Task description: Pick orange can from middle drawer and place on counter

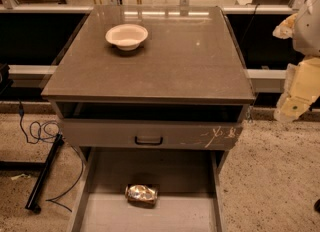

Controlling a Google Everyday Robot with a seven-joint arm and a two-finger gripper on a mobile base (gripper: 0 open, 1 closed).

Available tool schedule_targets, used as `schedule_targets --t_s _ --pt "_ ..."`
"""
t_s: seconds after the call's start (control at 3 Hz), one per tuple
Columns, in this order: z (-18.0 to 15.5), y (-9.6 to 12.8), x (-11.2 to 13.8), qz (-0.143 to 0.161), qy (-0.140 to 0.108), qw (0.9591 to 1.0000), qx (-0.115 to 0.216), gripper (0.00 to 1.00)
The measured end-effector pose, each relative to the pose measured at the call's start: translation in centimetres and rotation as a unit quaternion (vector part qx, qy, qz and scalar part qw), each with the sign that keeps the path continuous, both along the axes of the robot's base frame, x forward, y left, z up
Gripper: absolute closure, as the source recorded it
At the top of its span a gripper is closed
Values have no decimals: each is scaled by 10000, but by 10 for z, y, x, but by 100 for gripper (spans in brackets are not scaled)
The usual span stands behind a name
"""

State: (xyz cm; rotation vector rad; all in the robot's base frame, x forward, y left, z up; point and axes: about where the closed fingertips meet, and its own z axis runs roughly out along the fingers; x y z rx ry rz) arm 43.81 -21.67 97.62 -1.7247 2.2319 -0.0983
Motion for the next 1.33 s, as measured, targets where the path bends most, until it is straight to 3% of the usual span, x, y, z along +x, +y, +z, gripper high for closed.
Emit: schedule_targets --t_s 0.33,0.67,1.0,1.33 --pt "0 0 0 1 0 10000 1 0" --pt "-8 3 -2 162 -35 9996 223 0" --pt "-42 11 -4 298 190 9969 697 0" --pt "-78 28 -6 407 416 9913 1180 0"
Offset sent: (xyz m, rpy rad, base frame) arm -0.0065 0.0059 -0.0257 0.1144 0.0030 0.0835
